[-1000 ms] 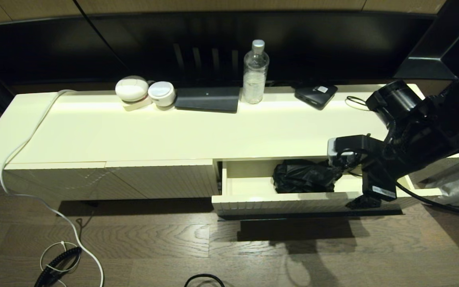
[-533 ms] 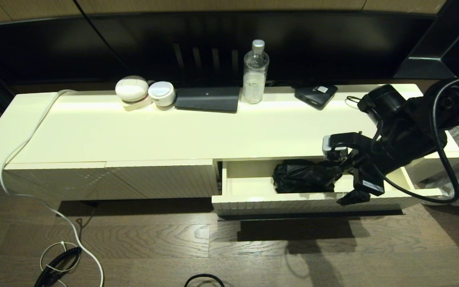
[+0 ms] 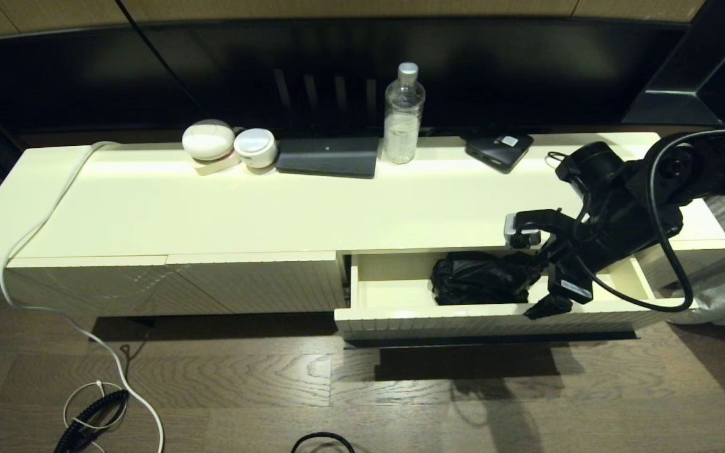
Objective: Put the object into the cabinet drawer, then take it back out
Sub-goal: Open the drawer
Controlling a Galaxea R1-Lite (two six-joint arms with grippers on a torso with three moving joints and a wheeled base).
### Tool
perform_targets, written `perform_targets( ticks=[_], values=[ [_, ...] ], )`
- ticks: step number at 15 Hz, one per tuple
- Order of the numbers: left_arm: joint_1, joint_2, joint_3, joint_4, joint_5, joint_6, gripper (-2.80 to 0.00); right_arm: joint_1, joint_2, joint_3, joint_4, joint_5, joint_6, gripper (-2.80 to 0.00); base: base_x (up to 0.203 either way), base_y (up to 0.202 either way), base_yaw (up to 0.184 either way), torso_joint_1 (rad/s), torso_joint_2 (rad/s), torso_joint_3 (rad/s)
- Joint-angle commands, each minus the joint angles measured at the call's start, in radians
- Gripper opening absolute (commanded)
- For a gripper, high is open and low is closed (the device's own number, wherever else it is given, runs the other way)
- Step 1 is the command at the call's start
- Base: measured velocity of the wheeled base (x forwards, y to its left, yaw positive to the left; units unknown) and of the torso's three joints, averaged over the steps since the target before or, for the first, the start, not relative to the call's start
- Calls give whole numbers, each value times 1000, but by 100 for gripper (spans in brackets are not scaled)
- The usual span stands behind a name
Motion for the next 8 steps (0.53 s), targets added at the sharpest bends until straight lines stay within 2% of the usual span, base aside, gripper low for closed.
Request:
perform_targets(
  ticks=[1,8],
  values=[
    [1,-2,0,0,0,-1,-280,1,25,-15,3,1,-3,0,0,0,0,0,0,0],
    [1,-2,0,0,0,-1,-280,-16,95,-97,2,3,20,0,0,0,0,0,0,0]
  ],
)
